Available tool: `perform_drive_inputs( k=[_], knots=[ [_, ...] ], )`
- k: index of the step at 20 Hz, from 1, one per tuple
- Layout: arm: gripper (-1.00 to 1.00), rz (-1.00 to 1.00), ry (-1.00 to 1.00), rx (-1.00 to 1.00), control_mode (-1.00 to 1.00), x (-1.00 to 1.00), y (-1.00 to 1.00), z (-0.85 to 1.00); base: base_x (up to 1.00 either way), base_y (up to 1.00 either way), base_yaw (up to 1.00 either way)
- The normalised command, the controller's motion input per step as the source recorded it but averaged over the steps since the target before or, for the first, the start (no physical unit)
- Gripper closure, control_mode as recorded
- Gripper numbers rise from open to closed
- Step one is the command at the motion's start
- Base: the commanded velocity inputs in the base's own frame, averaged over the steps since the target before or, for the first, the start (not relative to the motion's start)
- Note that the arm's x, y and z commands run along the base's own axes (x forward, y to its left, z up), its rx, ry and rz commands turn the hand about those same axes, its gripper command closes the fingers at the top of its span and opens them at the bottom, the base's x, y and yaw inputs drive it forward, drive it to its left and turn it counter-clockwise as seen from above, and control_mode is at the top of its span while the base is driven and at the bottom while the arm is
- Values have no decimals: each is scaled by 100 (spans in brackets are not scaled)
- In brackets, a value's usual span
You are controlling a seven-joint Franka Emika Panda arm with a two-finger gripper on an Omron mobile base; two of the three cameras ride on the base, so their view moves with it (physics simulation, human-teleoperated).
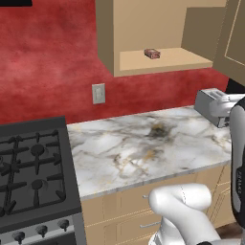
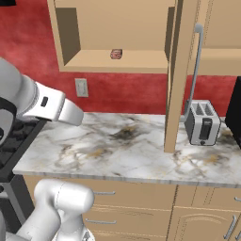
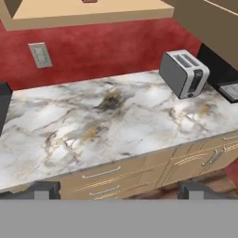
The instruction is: Pick up the sponge and bar soap from the sink, and place them back in the cabinet, and close the cabinet door.
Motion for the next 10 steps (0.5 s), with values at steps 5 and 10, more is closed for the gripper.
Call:
perform_drive_inputs(
  k=[5, 10],
  knots=[
    [-100, 0, 3, 0, -100, 0, 0, -2, 0, 0, 0],
    [-100, 0, 1, 0, -100, -3, 0, -12, 0, 0, 0]
  ],
)
